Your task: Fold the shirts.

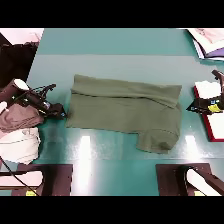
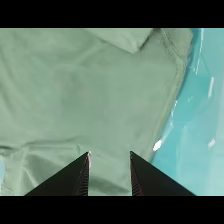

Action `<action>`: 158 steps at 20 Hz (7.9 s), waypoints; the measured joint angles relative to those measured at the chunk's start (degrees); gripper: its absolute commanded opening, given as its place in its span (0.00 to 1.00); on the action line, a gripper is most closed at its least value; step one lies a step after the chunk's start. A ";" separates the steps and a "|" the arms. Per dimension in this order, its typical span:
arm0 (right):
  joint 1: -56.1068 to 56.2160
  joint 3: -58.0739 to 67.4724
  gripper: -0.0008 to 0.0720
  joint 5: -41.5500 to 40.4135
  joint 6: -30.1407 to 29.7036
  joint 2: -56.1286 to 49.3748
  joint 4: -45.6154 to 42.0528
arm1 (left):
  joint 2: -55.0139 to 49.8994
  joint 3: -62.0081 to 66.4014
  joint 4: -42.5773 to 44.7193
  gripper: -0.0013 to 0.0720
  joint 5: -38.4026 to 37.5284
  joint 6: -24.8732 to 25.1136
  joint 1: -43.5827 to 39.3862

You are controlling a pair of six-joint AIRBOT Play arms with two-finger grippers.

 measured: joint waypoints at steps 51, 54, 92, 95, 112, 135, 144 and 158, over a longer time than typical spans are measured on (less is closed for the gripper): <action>0.07 -6.32 0.04 9.07 7.96 19.37 -7.52 | 28.02 -0.83 5.20 0.05 -4.96 -7.48 -8.15; 0.35 -4.85 0.04 5.49 6.67 14.29 -3.91 | 26.95 -0.81 5.49 0.05 0.94 -7.78 -8.07; -1.36 8.39 0.98 -9.49 -3.87 -23.54 15.04 | 11.26 0.94 1.75 0.05 25.49 -14.47 -4.04; -4.72 5.90 0.97 -9.05 -10.16 -26.53 20.48 | 11.28 0.92 1.33 0.05 24.92 -13.86 -7.02; -1.14 11.96 0.04 -2.40 -26.71 -41.53 34.23 | 11.26 1.16 -0.90 0.05 23.78 -14.01 -11.61; 26.45 51.43 0.03 5.05 0.24 -33.33 31.58 | -29.86 45.46 -4.57 0.05 25.88 -13.77 -35.87; 35.69 56.92 0.03 1.49 2.69 -39.04 28.37 | -28.48 48.74 -1.57 0.05 19.52 -13.70 -32.26; 49.64 56.13 0.04 -14.78 -4.07 -47.10 31.21 | -9.07 49.62 1.60 0.05 4.61 -9.33 -5.95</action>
